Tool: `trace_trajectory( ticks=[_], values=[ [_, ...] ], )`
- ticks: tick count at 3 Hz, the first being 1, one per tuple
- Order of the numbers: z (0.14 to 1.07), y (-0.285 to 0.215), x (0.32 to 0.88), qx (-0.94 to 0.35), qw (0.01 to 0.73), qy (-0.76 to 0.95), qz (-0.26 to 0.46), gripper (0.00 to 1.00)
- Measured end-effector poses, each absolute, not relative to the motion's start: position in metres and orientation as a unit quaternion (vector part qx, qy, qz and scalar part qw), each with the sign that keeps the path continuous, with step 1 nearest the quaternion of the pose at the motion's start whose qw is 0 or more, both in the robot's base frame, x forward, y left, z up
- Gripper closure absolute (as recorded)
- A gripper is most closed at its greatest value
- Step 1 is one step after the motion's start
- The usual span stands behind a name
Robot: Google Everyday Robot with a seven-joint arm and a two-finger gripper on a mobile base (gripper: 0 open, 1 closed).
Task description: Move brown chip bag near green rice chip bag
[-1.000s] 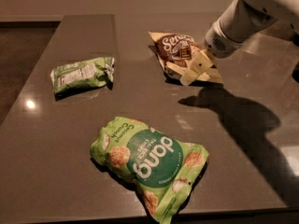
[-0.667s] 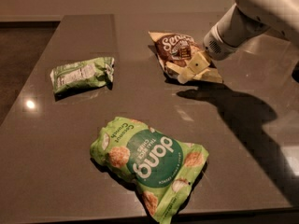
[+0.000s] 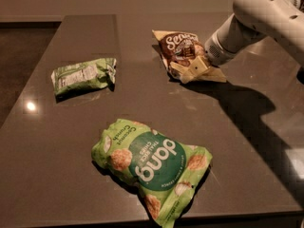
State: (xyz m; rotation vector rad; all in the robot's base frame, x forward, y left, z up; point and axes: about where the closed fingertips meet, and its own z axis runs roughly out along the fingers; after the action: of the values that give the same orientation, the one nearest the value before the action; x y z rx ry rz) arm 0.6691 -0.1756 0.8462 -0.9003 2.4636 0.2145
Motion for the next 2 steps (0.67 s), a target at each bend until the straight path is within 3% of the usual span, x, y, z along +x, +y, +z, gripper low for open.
trace_trajectory(
  ticks=[2],
  values=[
    [0.866,-0.163,0.654,-0.351,0.263,0.896,0.072,0.70]
  ],
)
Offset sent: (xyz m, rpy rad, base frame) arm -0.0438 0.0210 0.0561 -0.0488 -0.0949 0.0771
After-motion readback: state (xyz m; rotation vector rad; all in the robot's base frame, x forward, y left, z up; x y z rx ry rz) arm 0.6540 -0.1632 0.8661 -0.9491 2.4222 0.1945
